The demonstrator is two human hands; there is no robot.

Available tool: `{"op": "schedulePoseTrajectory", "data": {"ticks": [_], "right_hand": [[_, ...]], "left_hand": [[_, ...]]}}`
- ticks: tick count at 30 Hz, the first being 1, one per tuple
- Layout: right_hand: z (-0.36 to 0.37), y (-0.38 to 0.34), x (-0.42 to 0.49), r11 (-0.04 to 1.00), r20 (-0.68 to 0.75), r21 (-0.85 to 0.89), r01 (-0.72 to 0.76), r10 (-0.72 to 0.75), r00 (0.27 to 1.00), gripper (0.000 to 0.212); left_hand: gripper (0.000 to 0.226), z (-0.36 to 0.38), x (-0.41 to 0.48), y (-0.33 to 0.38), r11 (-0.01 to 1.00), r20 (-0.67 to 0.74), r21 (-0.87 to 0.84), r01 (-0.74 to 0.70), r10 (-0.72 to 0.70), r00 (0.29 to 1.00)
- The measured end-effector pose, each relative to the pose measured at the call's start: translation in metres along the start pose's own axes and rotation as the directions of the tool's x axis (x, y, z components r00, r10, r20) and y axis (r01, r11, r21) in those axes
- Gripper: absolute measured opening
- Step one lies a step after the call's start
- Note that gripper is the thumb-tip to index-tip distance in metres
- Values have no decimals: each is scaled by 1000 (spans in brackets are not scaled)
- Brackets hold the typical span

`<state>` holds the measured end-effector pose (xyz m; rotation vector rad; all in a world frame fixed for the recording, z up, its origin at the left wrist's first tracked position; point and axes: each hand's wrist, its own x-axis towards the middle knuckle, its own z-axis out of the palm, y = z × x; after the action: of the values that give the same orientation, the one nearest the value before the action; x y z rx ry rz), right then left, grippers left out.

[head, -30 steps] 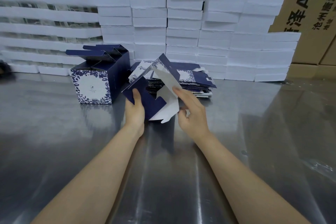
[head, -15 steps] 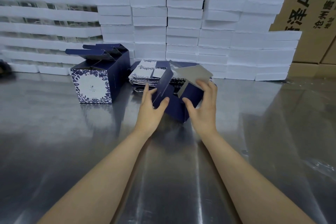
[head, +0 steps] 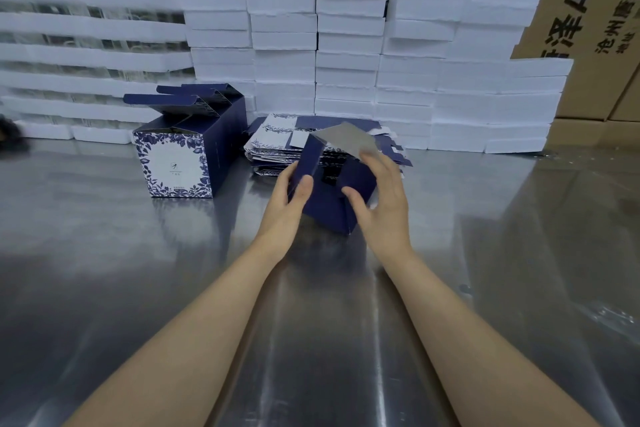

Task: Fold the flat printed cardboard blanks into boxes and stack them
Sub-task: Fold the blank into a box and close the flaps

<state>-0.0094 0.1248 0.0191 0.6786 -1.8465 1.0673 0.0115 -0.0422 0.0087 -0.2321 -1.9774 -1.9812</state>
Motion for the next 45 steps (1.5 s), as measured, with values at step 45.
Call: {"op": "schedulePoseTrajectory", "data": {"ticks": [45], "right_hand": [[5, -5, -4, 911, 121, 171, -376, 359, 925, 68]], "left_hand": [[94, 5, -10, 19, 968, -55, 112, -224, 231, 971]]}}
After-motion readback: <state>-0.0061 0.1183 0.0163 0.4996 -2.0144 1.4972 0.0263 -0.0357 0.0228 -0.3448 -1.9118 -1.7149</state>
